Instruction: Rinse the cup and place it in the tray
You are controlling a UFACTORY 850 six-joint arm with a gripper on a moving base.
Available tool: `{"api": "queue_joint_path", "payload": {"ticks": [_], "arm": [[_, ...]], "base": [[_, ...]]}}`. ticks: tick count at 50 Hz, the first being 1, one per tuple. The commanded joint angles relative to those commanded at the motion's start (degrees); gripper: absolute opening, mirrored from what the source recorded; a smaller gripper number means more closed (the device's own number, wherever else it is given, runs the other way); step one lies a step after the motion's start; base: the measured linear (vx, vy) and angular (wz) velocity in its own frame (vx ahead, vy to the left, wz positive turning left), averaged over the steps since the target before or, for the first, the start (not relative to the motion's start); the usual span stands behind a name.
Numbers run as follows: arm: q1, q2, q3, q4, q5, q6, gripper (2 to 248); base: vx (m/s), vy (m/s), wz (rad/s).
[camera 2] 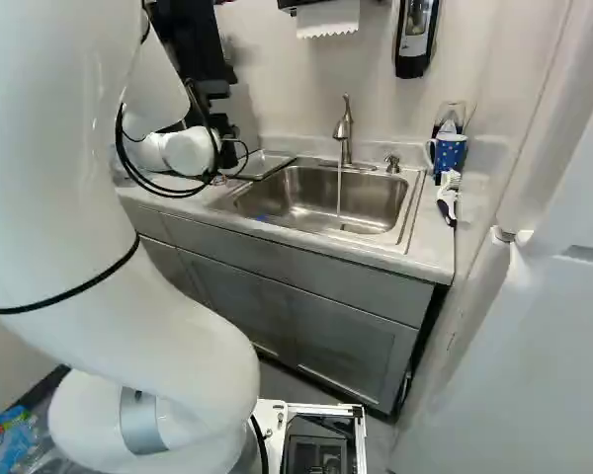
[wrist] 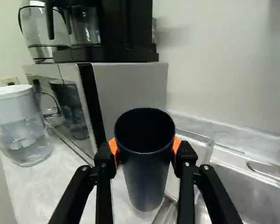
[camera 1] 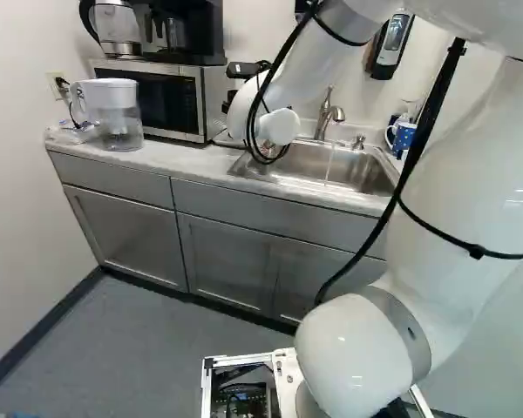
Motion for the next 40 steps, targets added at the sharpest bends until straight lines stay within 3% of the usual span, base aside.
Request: {"api": "queue_joint_path", "payload": {"ticks": [40], "arm": [[-6.82, 1.00, 1.02, 0.00, 0.00, 0.00, 125]], "base": [[0.000, 0.000, 0.000]]}}
